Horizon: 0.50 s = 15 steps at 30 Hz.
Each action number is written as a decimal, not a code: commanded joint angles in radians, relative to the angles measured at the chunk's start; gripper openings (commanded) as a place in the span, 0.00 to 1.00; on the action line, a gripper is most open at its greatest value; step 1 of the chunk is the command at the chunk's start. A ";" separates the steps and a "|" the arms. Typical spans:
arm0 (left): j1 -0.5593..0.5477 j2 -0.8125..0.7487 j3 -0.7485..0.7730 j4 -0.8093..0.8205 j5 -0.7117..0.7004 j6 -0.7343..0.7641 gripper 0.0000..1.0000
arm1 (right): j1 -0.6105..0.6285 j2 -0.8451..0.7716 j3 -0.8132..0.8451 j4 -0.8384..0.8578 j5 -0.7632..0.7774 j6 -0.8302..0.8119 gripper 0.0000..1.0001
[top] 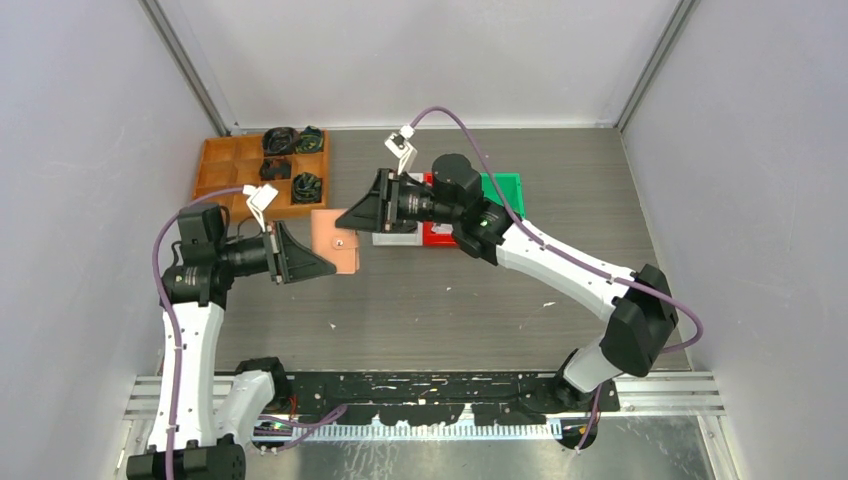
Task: Take the credit cards out of the card holder
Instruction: Open the card holder.
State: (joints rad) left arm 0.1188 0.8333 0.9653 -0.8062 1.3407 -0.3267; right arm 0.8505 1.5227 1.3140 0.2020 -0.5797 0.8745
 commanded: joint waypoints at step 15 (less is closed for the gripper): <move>-0.007 -0.028 0.005 0.092 -0.572 0.292 0.00 | 0.143 0.079 0.378 -0.679 0.667 -0.098 0.81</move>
State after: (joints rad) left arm 0.1165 0.8391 0.9646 -0.7746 0.8494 -0.1371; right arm 0.9257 1.5352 1.5707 -0.3523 -0.0097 0.7879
